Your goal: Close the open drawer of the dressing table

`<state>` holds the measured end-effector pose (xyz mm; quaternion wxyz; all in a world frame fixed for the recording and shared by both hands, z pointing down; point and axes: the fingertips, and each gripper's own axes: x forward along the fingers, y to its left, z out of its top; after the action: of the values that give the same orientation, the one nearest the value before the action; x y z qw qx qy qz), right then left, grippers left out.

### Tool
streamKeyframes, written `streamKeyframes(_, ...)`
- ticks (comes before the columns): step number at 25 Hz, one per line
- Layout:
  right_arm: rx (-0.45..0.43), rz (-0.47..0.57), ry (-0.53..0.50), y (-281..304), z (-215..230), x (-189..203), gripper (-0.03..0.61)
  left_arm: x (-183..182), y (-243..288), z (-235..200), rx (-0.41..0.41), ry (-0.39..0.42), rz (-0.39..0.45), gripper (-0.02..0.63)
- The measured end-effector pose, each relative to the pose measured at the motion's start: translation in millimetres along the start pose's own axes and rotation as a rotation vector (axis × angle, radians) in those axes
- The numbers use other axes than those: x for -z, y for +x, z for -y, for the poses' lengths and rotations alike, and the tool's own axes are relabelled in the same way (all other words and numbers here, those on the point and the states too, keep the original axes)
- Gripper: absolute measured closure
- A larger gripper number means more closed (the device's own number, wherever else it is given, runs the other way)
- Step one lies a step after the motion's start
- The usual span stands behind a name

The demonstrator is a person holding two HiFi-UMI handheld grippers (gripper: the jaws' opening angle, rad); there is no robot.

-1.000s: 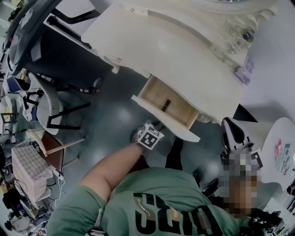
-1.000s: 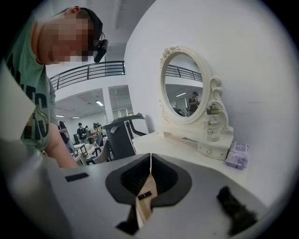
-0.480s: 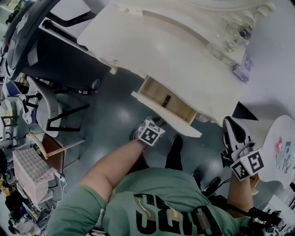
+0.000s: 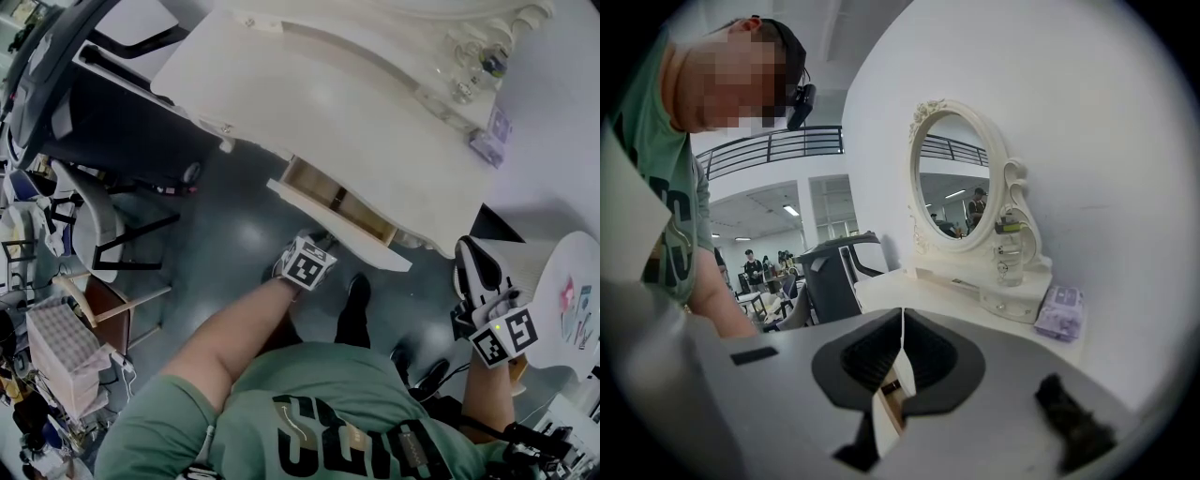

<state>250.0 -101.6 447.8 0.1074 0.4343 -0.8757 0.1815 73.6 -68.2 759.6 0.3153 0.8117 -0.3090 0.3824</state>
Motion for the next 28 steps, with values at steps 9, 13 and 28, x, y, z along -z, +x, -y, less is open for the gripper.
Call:
streamKeyframes(9, 0.014, 0.005, 0.011, -3.3, 11.1, 3.5, 0.565, -13.8, 7.8, -3.5, -0.006, -0.022, 0.004, 0.48)
streamKeyframes(13, 0.021, 0.002, 0.015, -4.7, 14.5, 5.4, 0.565, -19.2, 11.3, -4.8, -0.005, -0.026, 0.007, 0.48)
streamKeyframes(28, 0.034, 0.0, 0.03, -4.8, 26.3, 8.9, 0.565, -38.5, 21.2, -11.3, -0.005, -0.035, 0.024, 0.48)
